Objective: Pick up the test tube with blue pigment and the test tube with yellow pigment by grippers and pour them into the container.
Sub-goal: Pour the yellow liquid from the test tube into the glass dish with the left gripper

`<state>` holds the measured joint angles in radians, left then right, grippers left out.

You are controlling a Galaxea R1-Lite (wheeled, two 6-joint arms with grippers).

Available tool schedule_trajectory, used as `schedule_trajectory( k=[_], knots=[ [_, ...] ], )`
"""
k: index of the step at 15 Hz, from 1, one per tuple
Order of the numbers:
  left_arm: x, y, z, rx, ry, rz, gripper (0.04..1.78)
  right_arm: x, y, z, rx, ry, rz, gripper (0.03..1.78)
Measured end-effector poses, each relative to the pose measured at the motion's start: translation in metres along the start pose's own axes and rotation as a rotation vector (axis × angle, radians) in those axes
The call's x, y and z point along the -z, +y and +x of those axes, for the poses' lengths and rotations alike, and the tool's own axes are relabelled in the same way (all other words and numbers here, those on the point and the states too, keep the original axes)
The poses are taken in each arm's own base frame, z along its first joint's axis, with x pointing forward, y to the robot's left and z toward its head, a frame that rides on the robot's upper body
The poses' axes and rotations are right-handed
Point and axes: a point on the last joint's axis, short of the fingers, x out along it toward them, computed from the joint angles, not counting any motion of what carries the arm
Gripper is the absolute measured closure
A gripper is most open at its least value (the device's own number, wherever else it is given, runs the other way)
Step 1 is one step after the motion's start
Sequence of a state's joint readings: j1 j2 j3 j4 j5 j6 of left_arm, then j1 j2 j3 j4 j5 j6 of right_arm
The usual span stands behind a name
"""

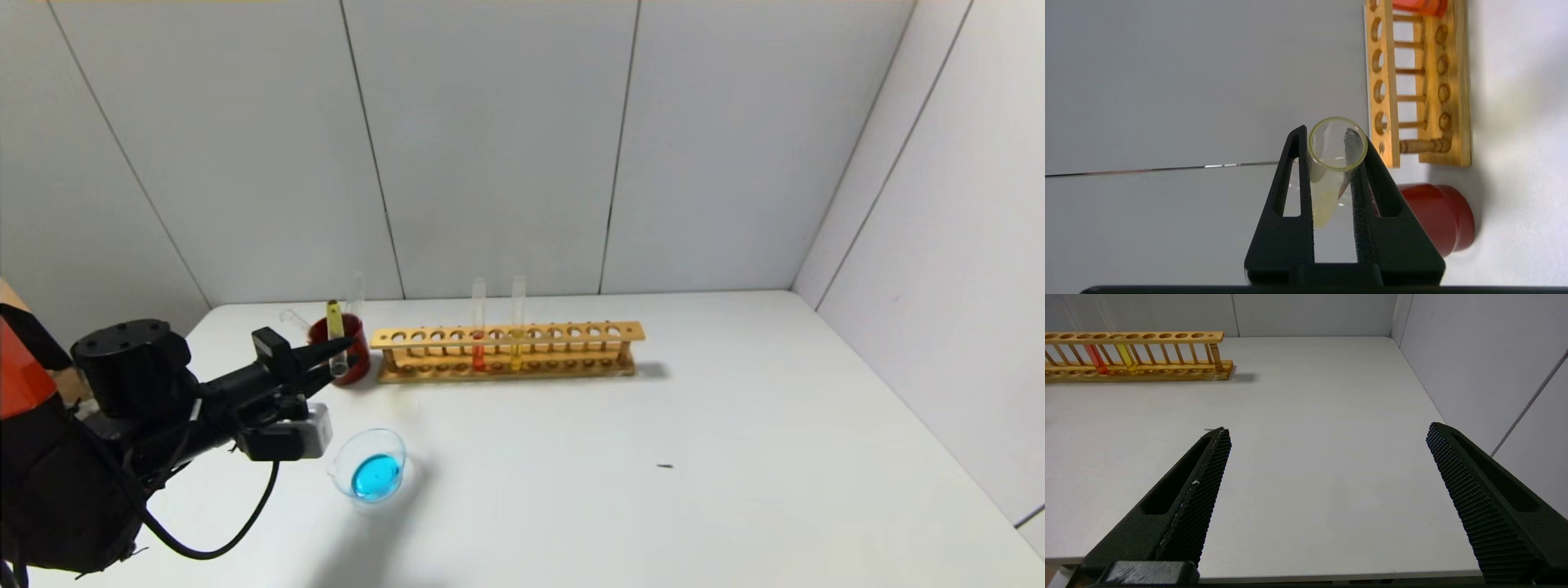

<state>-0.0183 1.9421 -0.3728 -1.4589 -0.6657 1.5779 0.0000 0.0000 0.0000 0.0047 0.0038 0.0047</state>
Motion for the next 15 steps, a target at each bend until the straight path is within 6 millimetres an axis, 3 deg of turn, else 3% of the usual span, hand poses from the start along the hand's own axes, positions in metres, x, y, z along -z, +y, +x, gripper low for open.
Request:
schedule_trajectory(
  k=[15],
  knots=[
    [-0.004, -0.018, 0.001, 0.063, -0.006, 0.123, 1.51, 0.000, 0.000, 0.000, 0.000, 0.000, 0.000, 0.06]
  ],
)
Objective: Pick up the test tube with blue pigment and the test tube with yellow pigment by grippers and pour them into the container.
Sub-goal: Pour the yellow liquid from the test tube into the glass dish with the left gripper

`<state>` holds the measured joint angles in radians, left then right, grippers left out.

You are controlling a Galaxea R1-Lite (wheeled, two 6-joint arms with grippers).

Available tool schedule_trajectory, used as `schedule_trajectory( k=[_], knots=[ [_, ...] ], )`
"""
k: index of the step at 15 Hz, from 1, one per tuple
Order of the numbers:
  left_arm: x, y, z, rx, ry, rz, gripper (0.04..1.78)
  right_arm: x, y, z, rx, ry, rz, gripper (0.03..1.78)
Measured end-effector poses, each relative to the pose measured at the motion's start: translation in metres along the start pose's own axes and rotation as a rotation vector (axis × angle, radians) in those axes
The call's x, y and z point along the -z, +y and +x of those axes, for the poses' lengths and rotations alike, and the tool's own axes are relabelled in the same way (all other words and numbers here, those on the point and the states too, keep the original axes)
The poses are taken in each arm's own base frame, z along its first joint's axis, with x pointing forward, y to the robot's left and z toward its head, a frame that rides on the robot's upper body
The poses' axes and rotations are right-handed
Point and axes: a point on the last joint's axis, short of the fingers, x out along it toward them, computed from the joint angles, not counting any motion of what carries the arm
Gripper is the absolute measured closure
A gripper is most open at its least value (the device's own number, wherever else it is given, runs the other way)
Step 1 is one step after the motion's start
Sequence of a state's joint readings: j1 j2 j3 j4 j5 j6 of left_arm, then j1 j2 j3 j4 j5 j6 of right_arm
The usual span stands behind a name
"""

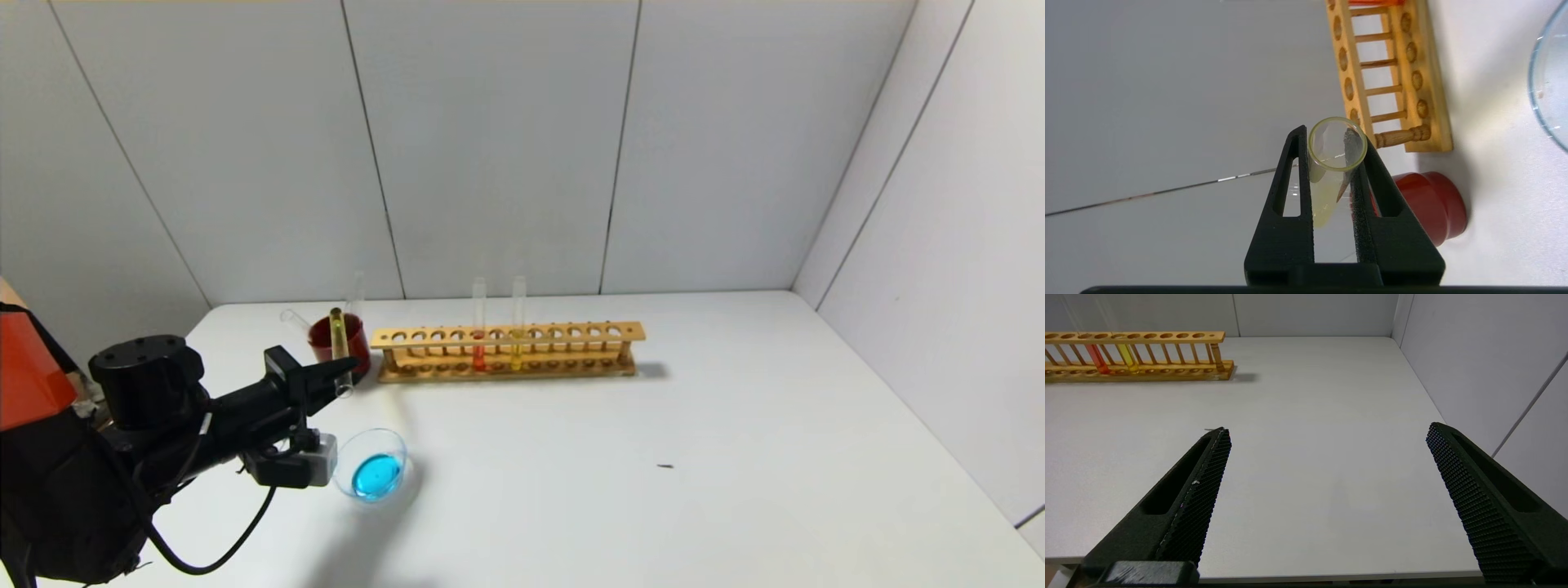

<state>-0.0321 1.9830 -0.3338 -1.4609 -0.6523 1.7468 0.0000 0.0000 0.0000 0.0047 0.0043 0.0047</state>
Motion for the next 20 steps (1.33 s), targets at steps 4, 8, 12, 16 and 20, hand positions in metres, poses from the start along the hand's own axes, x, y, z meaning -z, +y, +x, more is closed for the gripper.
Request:
schedule_trajectory(
  k=[4, 8, 12, 16, 20],
  knots=[
    [0.000, -0.005, 0.001, 0.015, -0.001, 0.024, 1.51, 0.000, 0.000, 0.000, 0.000, 0.000, 0.000, 0.06],
    [0.002, -0.009, 0.004, -0.002, 0.000, 0.069, 1.51, 0.000, 0.000, 0.000, 0.000, 0.000, 0.000, 0.06],
    [0.002, -0.016, 0.006, 0.017, -0.005, 0.078, 1.51, 0.000, 0.000, 0.000, 0.000, 0.000, 0.000, 0.06],
    [0.003, -0.016, 0.008, 0.018, 0.000, 0.111, 1.51, 0.000, 0.000, 0.000, 0.000, 0.000, 0.000, 0.06],
    [0.003, -0.015, 0.008, 0.016, 0.009, 0.153, 1.51, 0.000, 0.000, 0.000, 0.000, 0.000, 0.000, 0.06]
  ],
)
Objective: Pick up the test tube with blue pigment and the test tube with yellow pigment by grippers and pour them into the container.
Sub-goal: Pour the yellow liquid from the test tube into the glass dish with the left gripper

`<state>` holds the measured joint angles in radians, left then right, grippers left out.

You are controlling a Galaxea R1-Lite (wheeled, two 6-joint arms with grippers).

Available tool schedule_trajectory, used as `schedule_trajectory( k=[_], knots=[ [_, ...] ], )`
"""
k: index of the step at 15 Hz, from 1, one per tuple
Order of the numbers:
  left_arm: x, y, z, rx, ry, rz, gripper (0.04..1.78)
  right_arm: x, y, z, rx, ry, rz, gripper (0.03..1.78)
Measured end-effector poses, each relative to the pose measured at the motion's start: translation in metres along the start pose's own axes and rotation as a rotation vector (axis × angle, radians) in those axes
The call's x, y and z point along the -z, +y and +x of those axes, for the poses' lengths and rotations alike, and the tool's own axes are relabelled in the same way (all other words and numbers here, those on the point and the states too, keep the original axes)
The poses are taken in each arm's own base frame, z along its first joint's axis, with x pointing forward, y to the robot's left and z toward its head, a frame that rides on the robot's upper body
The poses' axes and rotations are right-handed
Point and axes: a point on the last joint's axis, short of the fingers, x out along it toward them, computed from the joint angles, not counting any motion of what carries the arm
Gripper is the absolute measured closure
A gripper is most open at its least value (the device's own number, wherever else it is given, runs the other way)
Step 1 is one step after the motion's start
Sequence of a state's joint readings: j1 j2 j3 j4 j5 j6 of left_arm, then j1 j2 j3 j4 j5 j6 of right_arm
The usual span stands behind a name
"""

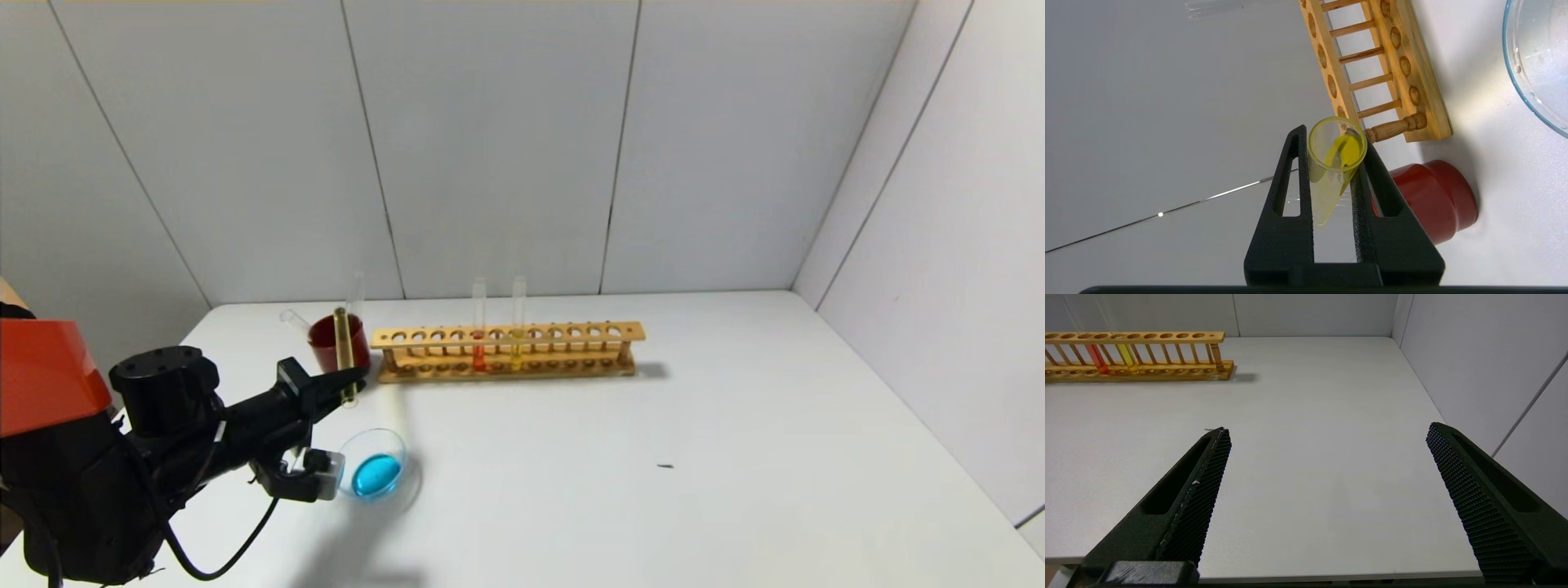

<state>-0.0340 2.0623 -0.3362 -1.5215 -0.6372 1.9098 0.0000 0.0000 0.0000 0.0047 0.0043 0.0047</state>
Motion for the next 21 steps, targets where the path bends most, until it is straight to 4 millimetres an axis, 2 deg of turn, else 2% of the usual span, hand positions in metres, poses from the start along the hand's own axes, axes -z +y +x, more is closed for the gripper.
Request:
schedule_trajectory(
  k=[9, 21],
  knots=[
    [-0.005, 0.001, 0.005, 0.002, 0.000, 0.057, 1.51, 0.000, 0.000, 0.000, 0.000, 0.000, 0.000, 0.06],
    [-0.006, 0.010, 0.000, -0.020, 0.001, 0.184, 1.51, 0.000, 0.000, 0.000, 0.000, 0.000, 0.000, 0.06]
  ],
)
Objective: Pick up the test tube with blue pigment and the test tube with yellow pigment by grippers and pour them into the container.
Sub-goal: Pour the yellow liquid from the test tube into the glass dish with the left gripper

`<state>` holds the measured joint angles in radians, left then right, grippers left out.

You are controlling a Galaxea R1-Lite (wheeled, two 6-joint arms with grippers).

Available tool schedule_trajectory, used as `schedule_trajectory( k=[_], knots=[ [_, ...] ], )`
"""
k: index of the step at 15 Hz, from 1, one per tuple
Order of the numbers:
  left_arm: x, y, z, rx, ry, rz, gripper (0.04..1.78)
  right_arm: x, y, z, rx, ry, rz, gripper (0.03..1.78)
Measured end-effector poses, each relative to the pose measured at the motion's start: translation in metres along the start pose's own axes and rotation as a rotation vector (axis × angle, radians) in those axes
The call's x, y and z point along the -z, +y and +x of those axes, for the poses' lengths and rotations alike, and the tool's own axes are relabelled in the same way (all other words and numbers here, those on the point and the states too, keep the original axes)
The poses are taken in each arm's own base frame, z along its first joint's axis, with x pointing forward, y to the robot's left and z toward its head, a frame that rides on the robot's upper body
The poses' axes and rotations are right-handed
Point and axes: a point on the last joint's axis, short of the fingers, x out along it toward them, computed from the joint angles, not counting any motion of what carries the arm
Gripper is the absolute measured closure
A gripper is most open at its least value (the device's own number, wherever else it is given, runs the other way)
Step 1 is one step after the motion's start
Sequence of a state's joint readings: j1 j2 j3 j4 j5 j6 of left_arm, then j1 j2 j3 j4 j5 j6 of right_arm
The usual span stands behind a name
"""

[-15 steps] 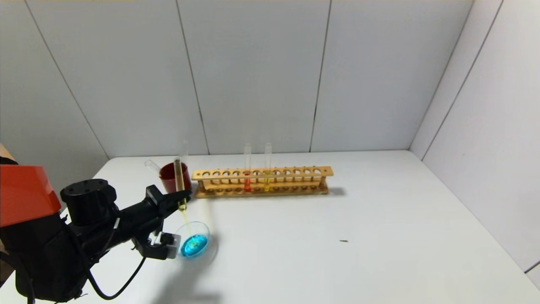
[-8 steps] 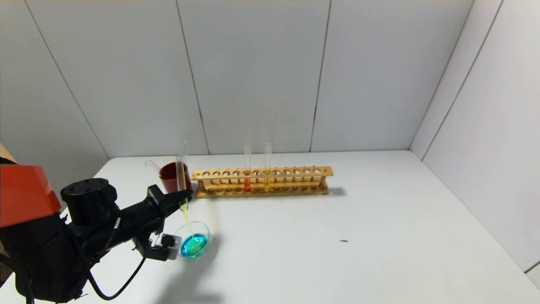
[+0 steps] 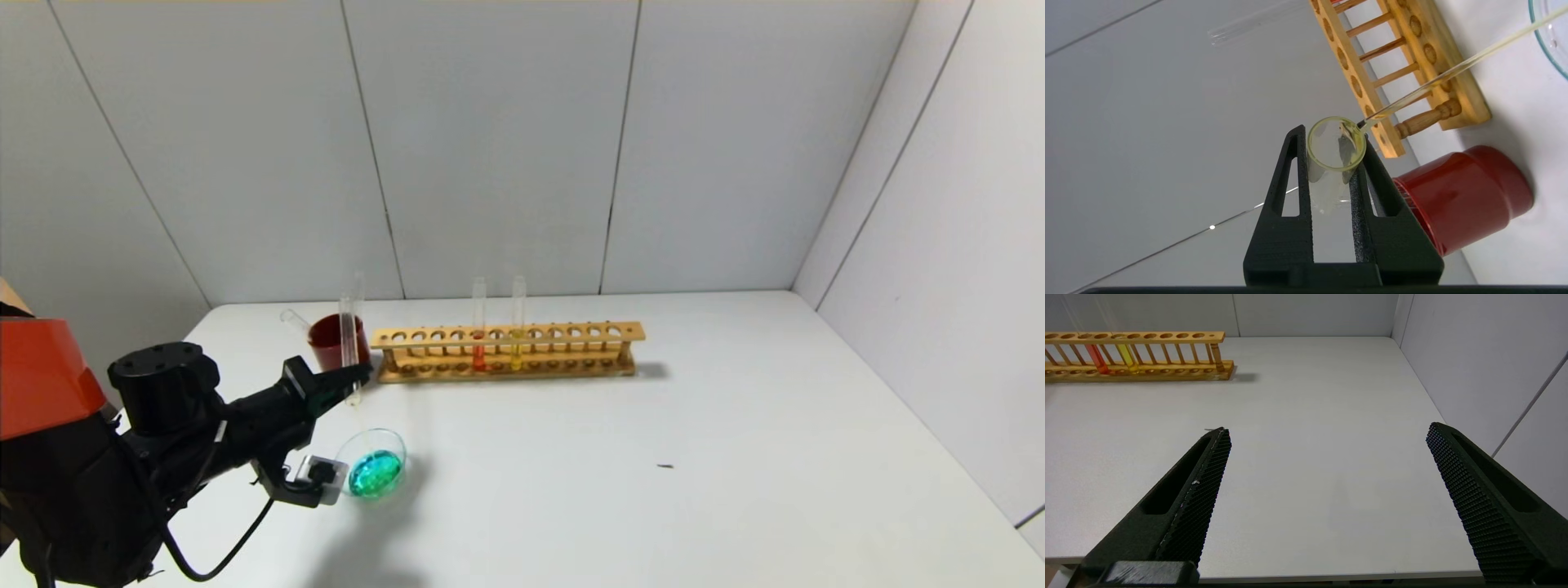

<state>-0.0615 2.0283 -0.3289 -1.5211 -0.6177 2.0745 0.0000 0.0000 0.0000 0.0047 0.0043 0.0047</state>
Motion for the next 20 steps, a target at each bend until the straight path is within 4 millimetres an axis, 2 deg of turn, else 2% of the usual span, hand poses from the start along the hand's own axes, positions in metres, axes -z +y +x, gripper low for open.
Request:
schedule_trajectory(
  k=[7, 11, 15, 20],
  knots=[
    [-0.002, 0.002, 0.002, -0.009, -0.014, 0.103, 1.51, 0.000, 0.000, 0.000, 0.000, 0.000, 0.000, 0.06],
    [-0.011, 0.017, 0.010, -0.085, -0.072, 0.239, 1.51, 0.000, 0.000, 0.000, 0.000, 0.000, 0.000, 0.06],
    [-0.012, 0.028, 0.005, -0.121, -0.073, 0.335, 1.51, 0.000, 0.000, 0.000, 0.000, 0.000, 0.000, 0.06],
    [-0.009, 0.023, -0.005, -0.093, -0.052, 0.364, 1.51, 0.000, 0.000, 0.000, 0.000, 0.000, 0.000, 0.06]
  ],
)
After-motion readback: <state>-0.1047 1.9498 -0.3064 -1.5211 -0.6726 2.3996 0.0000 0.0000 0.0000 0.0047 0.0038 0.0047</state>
